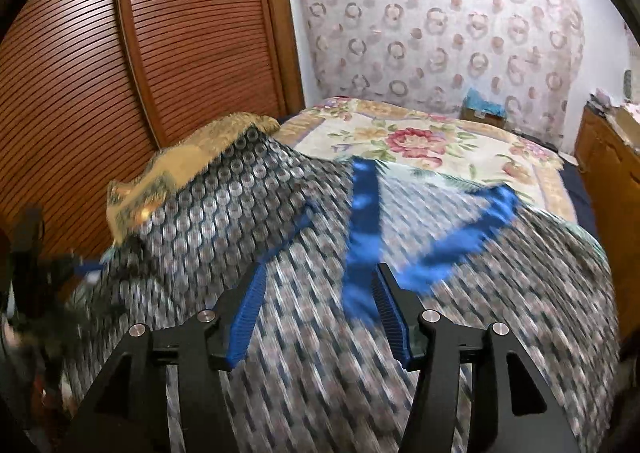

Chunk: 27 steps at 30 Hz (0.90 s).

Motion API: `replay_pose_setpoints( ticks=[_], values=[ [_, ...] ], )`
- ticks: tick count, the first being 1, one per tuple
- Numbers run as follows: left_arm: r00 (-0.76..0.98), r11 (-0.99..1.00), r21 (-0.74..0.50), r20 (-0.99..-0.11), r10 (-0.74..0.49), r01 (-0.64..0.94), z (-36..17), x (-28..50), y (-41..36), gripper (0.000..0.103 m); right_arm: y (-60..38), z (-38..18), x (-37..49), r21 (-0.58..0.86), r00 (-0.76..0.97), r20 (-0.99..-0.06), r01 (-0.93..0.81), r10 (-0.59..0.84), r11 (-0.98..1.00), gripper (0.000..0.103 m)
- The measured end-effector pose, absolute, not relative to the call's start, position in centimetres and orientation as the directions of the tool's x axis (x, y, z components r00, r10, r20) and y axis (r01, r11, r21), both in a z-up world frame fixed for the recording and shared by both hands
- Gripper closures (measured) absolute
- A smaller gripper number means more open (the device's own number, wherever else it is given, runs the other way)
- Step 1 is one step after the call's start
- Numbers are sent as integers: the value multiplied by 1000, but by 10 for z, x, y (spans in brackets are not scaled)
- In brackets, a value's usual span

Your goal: Fold small clothes

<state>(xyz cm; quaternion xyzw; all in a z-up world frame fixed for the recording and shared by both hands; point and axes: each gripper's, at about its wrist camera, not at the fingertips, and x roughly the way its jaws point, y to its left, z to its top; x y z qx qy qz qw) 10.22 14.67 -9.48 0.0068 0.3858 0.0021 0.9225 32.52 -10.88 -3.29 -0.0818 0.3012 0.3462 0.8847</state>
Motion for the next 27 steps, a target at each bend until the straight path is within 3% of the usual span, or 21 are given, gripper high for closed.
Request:
replay_pose_setpoints(
  ticks=[8, 18, 27],
  values=[
    [772, 998, -36, -632, -64, 53, -61, 124, 107, 24, -181, -32, 279, 61, 677, -548, -553, 491, 831, 46],
    [740, 988, -48, -658, -141, 145, -71, 186, 26, 24, -238, -37, 263, 56, 748, -550, -411, 371, 910, 46],
    [681, 973, -38, -708, -188, 228, -81, 238, -34, 24, -263, -40, 271, 57, 743, -611, -306, 275, 950, 46]
  ],
)
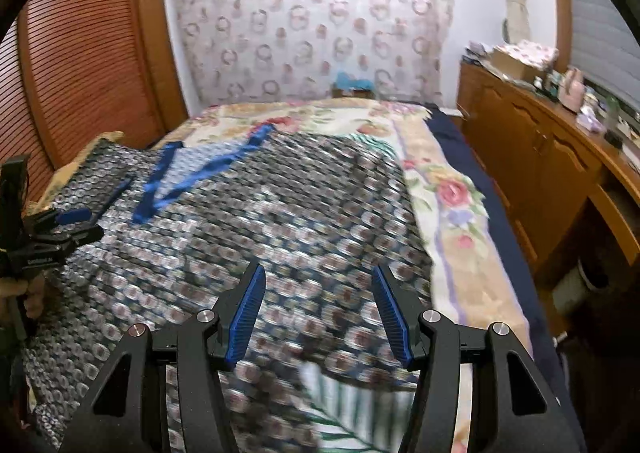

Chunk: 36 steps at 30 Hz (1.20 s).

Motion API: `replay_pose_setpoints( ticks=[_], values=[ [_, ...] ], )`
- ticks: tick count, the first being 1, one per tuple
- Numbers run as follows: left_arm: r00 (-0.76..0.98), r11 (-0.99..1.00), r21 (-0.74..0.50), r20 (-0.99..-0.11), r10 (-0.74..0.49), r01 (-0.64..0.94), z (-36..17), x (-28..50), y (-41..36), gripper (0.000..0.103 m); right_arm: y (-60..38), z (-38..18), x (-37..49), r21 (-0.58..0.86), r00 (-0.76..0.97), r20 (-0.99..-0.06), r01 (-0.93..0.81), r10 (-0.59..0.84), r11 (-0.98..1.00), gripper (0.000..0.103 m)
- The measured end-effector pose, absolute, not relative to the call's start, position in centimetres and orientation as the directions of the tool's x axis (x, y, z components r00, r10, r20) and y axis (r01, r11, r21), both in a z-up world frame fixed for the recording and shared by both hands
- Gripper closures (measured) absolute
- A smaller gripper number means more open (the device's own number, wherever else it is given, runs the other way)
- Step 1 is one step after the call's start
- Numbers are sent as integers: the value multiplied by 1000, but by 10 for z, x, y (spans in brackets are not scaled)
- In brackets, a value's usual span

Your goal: Fold small clothes

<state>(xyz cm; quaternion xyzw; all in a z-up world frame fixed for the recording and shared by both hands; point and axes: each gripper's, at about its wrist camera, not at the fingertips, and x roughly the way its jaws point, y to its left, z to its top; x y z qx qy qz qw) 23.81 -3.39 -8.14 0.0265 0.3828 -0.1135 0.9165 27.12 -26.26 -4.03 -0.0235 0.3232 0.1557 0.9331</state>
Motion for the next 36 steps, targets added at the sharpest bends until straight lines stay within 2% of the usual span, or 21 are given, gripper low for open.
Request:
replay_pose_setpoints(
  ticks=[8, 14, 18, 20, 24, 25, 26, 28, 32, 36],
  values=[
    [618, 967, -50, -761, -198, 248, -96, 260, -55, 24, -283, -38, 277, 88, 714, -661, -234, 232, 968, 46],
    [604, 966, -12, -778, -170, 257, -100, 260, -62, 23, -290, -36, 280, 147, 682, -690, -196, 243, 969, 46],
    [598, 963, -7, -782, -174, 271, -101, 259, -65, 18, -286, -35, 277, 181, 658, -707, -186, 259, 966, 46],
    [590, 959, -8, -787, -180, 282, -102, 261, -67, 10, -285, -37, 278, 194, 644, -716, -186, 269, 963, 46],
    [585, 961, -3, -793, -172, 278, -104, 263, -68, 4, -283, -41, 279, 209, 625, -727, -193, 285, 959, 46],
    [579, 964, -3, -798, -164, 267, -105, 264, -67, 0, -282, -40, 278, 211, 623, -727, -196, 288, 958, 47],
    [580, 965, -6, -798, -163, 263, -105, 264, -66, 0, -281, -40, 277, 209, 623, -727, -201, 289, 957, 54],
    [581, 966, -4, -798, -159, 259, -104, 263, -66, 0, -280, -40, 278, 203, 617, -731, -212, 292, 956, 60],
    [584, 971, -3, -798, -147, 240, -105, 265, -69, 0, -284, -37, 275, 156, 632, -732, -208, 254, 966, 82],
    [585, 971, -7, -797, -150, 240, -105, 266, -68, 0, -285, -34, 269, 96, 649, -731, -208, 211, 973, 95]
  ],
)
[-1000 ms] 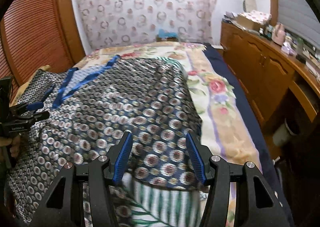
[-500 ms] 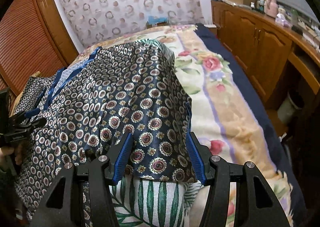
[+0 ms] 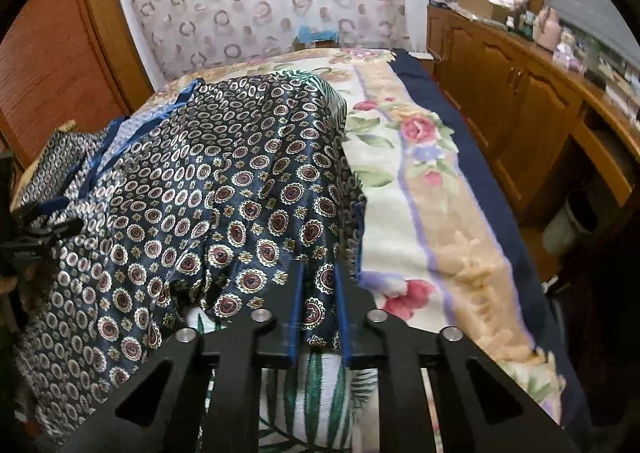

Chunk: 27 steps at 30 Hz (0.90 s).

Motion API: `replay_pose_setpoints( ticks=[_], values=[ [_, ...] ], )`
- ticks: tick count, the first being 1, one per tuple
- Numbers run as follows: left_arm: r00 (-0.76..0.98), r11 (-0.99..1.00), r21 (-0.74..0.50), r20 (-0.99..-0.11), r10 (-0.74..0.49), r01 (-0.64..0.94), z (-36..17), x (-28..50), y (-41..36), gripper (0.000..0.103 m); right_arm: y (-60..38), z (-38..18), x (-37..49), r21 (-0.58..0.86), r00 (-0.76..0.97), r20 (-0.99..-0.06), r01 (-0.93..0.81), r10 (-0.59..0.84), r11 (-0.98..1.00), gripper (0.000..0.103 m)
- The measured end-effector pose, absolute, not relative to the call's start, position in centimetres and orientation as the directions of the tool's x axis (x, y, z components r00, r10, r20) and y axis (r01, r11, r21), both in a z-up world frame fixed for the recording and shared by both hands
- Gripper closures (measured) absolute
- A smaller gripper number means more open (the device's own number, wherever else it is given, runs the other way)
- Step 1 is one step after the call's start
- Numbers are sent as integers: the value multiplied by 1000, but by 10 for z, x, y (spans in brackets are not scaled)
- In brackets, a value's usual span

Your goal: Fold small clothes

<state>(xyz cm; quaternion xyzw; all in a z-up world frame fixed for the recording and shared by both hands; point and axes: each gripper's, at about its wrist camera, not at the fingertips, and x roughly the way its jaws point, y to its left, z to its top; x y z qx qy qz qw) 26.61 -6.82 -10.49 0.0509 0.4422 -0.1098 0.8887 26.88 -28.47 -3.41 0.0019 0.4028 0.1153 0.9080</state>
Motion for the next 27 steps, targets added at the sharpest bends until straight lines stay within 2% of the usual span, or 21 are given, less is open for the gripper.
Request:
replay_pose_setpoints(
  ticks=[2, 6, 9, 12, 16, 20, 27],
  values=[
    [591, 969, -22, -789, -167, 245, -103, 264, -67, 2, -279, -28, 265, 81, 663, -719, -213, 206, 974, 99],
    [668, 969, -8, -723, -177, 248, -81, 244, -60, 3, -268, -8, 253, 45, 728, -655, -229, 202, 972, 99],
    [706, 963, -46, -671, -227, 266, -57, 224, -53, 3, -255, 8, 244, 16, 765, -607, -261, 217, 965, 99],
    [723, 953, -100, -631, -283, 287, -36, 200, -43, 3, -235, 23, 234, 0, 785, -560, -319, 264, 948, 100],
    [734, 953, -80, -620, -276, 291, -26, 174, -38, 3, -201, 35, 224, -16, 779, -522, -415, 346, 910, 100],
    [743, 957, -61, -617, -259, 283, -29, 159, -32, 3, -168, 30, 217, -15, 738, -535, -496, 411, 868, 100],
    [757, 948, -96, -579, -302, 305, -30, 142, -28, 3, -141, -4, 208, 23, 636, -618, -573, 462, 819, 99]
  ],
)
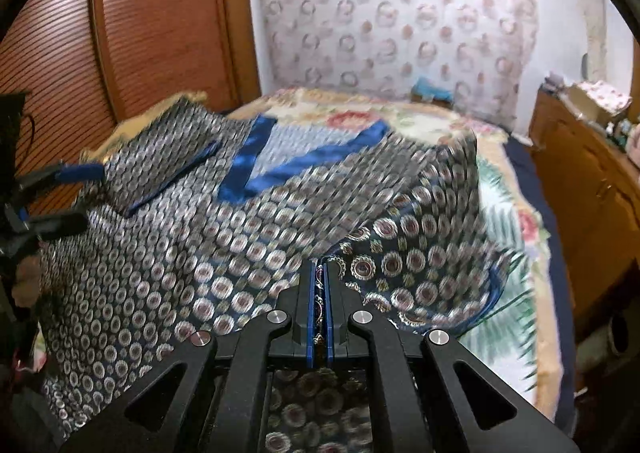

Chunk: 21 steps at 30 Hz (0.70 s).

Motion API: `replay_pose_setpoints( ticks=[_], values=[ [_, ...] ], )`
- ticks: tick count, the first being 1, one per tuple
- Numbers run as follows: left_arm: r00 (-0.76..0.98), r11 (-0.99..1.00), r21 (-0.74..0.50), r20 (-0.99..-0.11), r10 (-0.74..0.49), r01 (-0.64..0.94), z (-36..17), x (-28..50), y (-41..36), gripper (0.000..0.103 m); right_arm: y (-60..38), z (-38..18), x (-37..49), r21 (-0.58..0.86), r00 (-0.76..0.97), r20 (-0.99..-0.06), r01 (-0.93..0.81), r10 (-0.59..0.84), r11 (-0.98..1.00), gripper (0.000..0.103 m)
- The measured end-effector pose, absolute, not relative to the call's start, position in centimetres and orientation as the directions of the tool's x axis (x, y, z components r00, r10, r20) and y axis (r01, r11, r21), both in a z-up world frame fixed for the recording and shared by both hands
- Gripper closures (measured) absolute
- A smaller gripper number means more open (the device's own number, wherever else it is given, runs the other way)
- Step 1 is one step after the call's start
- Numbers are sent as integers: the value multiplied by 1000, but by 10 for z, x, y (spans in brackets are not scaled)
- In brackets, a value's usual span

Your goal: Fold small clothes

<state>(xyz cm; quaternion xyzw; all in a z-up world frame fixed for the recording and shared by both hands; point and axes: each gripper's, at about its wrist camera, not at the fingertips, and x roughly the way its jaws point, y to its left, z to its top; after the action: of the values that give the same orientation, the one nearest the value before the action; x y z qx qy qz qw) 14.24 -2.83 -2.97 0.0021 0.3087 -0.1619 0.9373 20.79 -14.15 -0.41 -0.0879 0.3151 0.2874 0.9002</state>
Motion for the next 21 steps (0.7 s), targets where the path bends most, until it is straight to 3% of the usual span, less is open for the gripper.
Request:
replay_pose_setpoints(
  ticks=[4, 8, 14, 21],
  values=[
    [775, 950, -108, -556, -302, 293, -30, 131, -26, 3, -156, -6, 210, 47, 624, -625, -570, 469, 820, 89],
    [774, 948, -117, -553, -309, 295, -34, 123, -28, 3, -176, 9, 203, 61, 651, -589, -555, 478, 830, 65],
    [772, 950, -128, -556, -308, 286, -41, 111, -31, 3, -200, 14, 198, 58, 709, -559, -484, 430, 873, 60],
    [767, 948, -128, -560, -312, 291, -48, 106, -35, 3, -234, -4, 232, 110, 710, -620, -342, 333, 933, 60]
  ],
)
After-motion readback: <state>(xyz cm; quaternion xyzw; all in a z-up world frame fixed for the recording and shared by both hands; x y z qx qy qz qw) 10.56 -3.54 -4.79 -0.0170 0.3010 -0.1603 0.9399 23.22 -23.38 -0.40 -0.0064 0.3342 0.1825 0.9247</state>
